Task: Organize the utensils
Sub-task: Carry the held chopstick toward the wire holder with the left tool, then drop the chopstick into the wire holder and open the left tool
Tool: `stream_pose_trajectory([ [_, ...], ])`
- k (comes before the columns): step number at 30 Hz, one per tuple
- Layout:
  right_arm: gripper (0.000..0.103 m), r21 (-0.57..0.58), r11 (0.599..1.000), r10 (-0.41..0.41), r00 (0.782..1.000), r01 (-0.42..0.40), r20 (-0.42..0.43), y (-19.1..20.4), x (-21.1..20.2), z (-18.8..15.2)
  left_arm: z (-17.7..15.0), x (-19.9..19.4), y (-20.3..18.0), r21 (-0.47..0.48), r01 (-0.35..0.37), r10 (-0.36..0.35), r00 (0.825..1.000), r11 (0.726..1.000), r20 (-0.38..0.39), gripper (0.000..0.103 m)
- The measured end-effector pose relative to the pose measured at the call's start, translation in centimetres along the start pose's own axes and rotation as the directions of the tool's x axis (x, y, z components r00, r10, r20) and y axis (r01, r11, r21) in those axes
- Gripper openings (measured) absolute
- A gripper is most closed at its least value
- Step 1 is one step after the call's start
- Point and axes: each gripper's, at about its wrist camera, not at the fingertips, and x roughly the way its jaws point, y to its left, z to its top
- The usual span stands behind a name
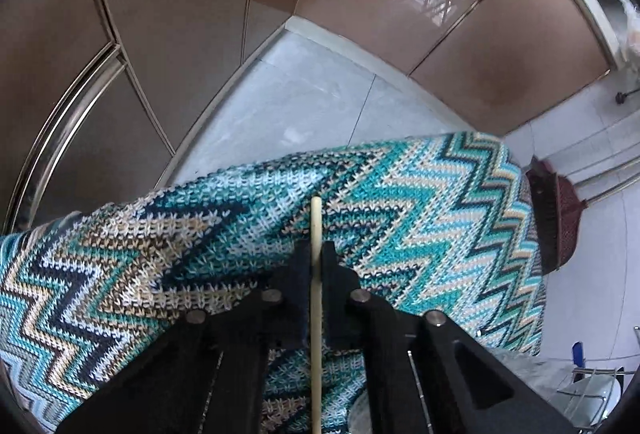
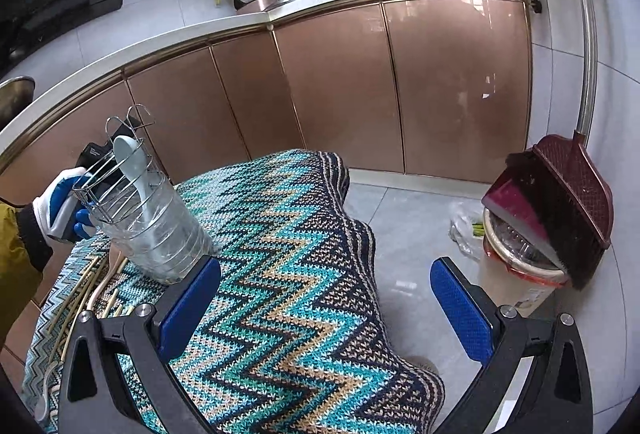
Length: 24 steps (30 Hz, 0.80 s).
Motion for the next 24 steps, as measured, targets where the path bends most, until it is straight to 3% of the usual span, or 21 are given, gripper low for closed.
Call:
stream_pose_trajectory([
  [4, 0.103, 0.012, 1.0, 0.008, 1.0, -0.008, 0.006, -0.1, -0.4, 0.1, -1.3, -3.5, 0.2, -0.019, 0.097, -0.094, 0.985, 0.995, 0.147, 0.004],
  [8, 0.103, -0.005, 1.0, 0.013, 1.0, -0.013, 0.028, 0.5, -1.1, 0.4, -3.0, -9.2, -0.1, -0.014, 0.145, -0.131, 0.924, 0.989, 0.36, 0.004],
  [12, 0.103, 0.003, 1.0, 0.028, 0.999, -0.028, 0.036, 0.6, -1.5, 0.6, -6.2, -15.8, -1.1, 0.002, 0.144, -0.118, 0.804, 0.99, 0.583, 0.004],
  [14, 0.103, 0.012, 0.999, 0.037, 0.998, -0.037, 0.041, 0.6, -1.7, 0.5, -8.7, -19.6, -2.3, 0.027, 0.126, -0.109, 0.706, 0.992, 0.7, 0.004],
  [15, 0.103, 0.015, 0.999, 0.039, 0.998, -0.04, 0.046, 0.5, -1.8, 0.5, -9.4, -20.7, -2.7, 0.032, 0.112, -0.099, 0.673, 0.993, 0.733, 0.004],
  [16, 0.103, 0.016, 0.999, 0.04, 0.998, -0.041, 0.049, 0.5, -1.9, 0.6, -10.8, -22.6, -3.6, 0.046, 0.099, -0.097, 0.607, 0.994, 0.788, 0.004],
  [17, 0.103, 0.016, 0.999, 0.04, 0.998, -0.041, 0.054, 0.5, -2.0, 0.6, -11.5, -23.7, -4.1, 0.053, 0.099, -0.101, 0.575, 0.994, 0.812, 0.004],
  [19, 0.103, 0.013, 0.999, 0.04, 0.997, -0.041, 0.061, 0.6, -2.1, 0.6, -13.1, -25.9, -5.4, 0.074, 0.104, -0.116, 0.49, 0.992, 0.864, 0.004],
  [21, 0.103, 0.011, 0.999, 0.043, 0.997, -0.043, 0.063, 0.7, -2.1, 0.5, -14.2, -27.0, -6.5, 0.089, 0.112, -0.129, 0.432, 0.99, 0.893, 0.004],
  [22, 0.103, 0.013, 0.999, 0.048, 0.997, -0.049, 0.062, 0.7, -2.1, 0.5, -14.7, -27.3, -7.4, 0.089, 0.096, -0.119, 0.389, 0.991, 0.914, 0.004],
  [24, 0.103, 0.016, 0.998, 0.054, 0.997, -0.055, 0.06, 0.8, -2.0, 0.4, -15.0, -27.4, -8.3, 0.08, 0.051, -0.092, 0.337, 0.996, 0.937, 0.004],
])
